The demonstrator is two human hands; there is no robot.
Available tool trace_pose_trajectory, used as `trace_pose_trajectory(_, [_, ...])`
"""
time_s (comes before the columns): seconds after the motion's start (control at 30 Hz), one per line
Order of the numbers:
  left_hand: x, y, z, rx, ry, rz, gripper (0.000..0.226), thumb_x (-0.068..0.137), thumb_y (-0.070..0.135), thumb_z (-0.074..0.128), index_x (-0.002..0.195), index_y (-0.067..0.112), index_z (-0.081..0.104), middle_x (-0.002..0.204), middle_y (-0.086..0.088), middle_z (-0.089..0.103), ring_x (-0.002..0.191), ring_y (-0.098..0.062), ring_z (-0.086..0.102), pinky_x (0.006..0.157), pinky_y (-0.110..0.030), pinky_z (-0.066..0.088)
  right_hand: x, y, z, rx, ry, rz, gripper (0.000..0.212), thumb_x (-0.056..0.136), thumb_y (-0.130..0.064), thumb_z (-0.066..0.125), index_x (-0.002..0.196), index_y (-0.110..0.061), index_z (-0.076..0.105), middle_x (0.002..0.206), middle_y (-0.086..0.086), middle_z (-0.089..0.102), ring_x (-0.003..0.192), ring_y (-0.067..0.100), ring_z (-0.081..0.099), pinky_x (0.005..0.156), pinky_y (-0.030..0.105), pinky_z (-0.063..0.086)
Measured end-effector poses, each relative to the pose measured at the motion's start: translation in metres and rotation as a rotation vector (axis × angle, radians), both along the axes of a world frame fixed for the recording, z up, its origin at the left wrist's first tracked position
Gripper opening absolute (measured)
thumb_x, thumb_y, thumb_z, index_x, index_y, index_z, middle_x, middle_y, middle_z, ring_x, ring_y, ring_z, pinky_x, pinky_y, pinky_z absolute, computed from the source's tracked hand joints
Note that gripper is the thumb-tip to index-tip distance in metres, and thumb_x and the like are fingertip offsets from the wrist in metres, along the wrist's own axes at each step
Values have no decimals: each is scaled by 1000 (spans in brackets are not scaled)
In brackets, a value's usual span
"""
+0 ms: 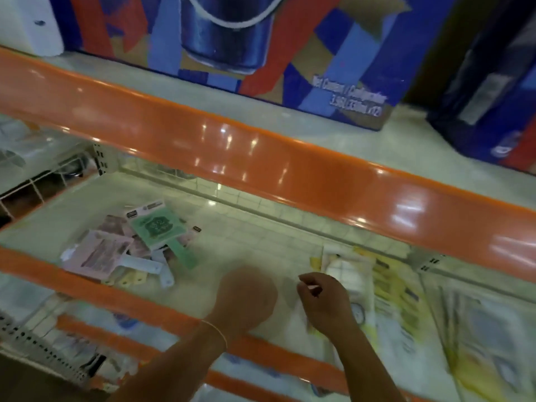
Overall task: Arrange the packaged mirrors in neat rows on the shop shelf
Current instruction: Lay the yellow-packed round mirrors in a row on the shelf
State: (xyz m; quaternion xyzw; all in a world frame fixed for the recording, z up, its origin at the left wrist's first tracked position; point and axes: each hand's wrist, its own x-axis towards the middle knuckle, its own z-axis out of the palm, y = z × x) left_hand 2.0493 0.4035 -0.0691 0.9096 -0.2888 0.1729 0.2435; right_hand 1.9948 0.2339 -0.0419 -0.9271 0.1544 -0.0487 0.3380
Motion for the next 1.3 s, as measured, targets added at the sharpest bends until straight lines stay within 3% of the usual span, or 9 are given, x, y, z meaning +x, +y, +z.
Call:
trace_pose_trajectory(0.17, [-9, -63, 0, 54, 211, -15, 33, 89, 38, 46, 67, 17, 60, 72, 0, 56, 70, -21, 58, 56, -27, 39, -35, -51, 14, 41, -24, -172, 28, 92, -28, 60, 117, -17, 66, 110, 0, 68, 82, 8, 58, 74, 23, 47])
trace_pose_trajectory(0.3, [-19, -105, 5, -48, 482, -14, 26, 91, 34, 50, 105, 15, 60, 105, -4, 52, 93, -24, 57, 79, -33, 48, -59, -82, 15, 85, -44, -275, 26, 92, -26, 59, 116, -16, 65, 109, 1, 68, 86, 12, 60, 75, 28, 50])
trace_pose_trajectory(0.47, [-29, -135, 7, -222, 746, 97, 46, 85, 27, 59, 128, 15, 49, 122, -9, 48, 95, -25, 59, 83, -34, 51, -80, -103, 8, 137, 7, -334, 25, 90, -26, 59, 113, -18, 65, 101, -4, 68, 84, 11, 59, 71, 22, 45])
trace_pose_trajectory(0.63, [-41, -148, 22, -558, 998, 271, 44, 84, 15, 58, 126, 13, 48, 107, -3, 52, 70, -23, 66, 59, -37, 59, -86, -109, 5, 308, 6, -342, 9, 87, -23, 59, 93, -29, 59, 80, -5, 64, 72, 15, 59, 64, 31, 51])
trace_pose_trajectory(0.77, [-50, -157, 29, -767, 1184, 349, 47, 81, 12, 62, 125, 11, 46, 97, -14, 58, 72, -27, 60, 57, -33, 51, -88, -115, 1, 447, 29, -294, 46, 83, -30, 69, 124, -26, 50, 97, -7, 64, 87, 11, 64, 70, 29, 56])
trace_pose_trajectory(0.93, [-66, -163, 33, -721, 1135, 350, 37, 83, 15, 61, 118, 14, 50, 85, -14, 63, 61, -24, 61, 45, -25, 42, -92, -128, -5, 548, 14, -248, 47, 83, -20, 68, 127, -26, 51, 104, -7, 66, 89, 12, 66, 66, 25, 55])
trace_pose_trajectory(1.1, [-82, -171, 36, -645, 1020, 339, 29, 83, 16, 59, 112, 14, 55, 94, -7, 64, 66, -17, 65, 50, -23, 49, -105, -156, -2, 970, 53, -146, 49, 87, 3, 59, 126, -25, 50, 111, 6, 68, 91, 20, 69, 65, 26, 53])
trace_pose_trajectory(1.2, [-87, -175, 36, -538, 1017, 326, 13, 85, 25, 58, 94, 19, 53, 81, -5, 57, 57, -14, 49, 45, -20, 33, -118, -171, -2, 1078, 3, -60, 57, 90, 11, 49, 135, -23, 43, 121, 5, 60, 84, 1, 68, 65, 16, 54])
trace_pose_trajectory(1.3, [-86, -184, 35, -600, 1192, 323, 24, 90, 30, 56, 78, 9, 53, 61, -10, 39, 44, -16, 30, 47, -22, 20, -130, -182, 2, 1332, -37, -11, 55, 89, 19, 44, 130, -18, 49, 112, 14, 63, 78, 17, 72, 62, 25, 56])
